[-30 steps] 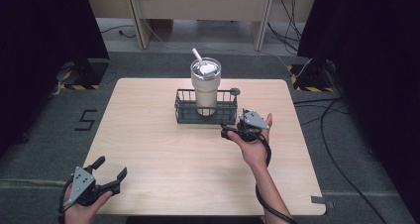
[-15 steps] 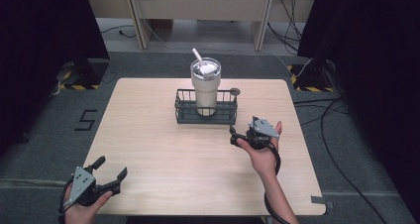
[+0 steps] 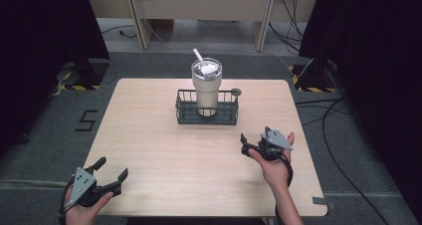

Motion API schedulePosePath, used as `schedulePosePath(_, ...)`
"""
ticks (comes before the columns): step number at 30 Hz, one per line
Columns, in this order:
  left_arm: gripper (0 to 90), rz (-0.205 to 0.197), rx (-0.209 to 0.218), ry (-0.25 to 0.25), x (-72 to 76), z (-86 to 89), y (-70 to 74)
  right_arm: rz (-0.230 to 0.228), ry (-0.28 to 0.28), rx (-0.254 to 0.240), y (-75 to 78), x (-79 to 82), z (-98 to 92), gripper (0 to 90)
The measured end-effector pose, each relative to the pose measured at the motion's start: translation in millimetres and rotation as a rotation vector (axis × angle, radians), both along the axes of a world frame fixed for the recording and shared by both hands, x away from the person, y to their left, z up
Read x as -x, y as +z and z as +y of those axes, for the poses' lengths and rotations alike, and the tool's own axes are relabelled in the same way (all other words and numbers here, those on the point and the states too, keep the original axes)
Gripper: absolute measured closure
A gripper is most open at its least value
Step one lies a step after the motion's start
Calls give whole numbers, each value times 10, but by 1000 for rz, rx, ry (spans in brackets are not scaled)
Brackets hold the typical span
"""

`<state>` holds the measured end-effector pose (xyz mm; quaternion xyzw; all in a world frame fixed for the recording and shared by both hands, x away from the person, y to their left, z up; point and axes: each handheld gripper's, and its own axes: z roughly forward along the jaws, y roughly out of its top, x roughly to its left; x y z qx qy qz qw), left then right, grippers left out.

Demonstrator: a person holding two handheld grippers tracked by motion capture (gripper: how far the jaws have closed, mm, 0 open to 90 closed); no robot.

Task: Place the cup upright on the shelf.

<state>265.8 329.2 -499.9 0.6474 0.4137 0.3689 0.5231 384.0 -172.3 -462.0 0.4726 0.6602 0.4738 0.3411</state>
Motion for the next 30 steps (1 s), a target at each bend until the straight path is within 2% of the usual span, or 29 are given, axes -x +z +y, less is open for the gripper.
schedulePosePath(16,132,4,-3,0,0,-3,-3,20,-40,-5,-185,225,-231,104)
schedulePosePath(30,132,3,-4,-8,-5,-10,1,32,-44,-5,-254,278,-259,109)
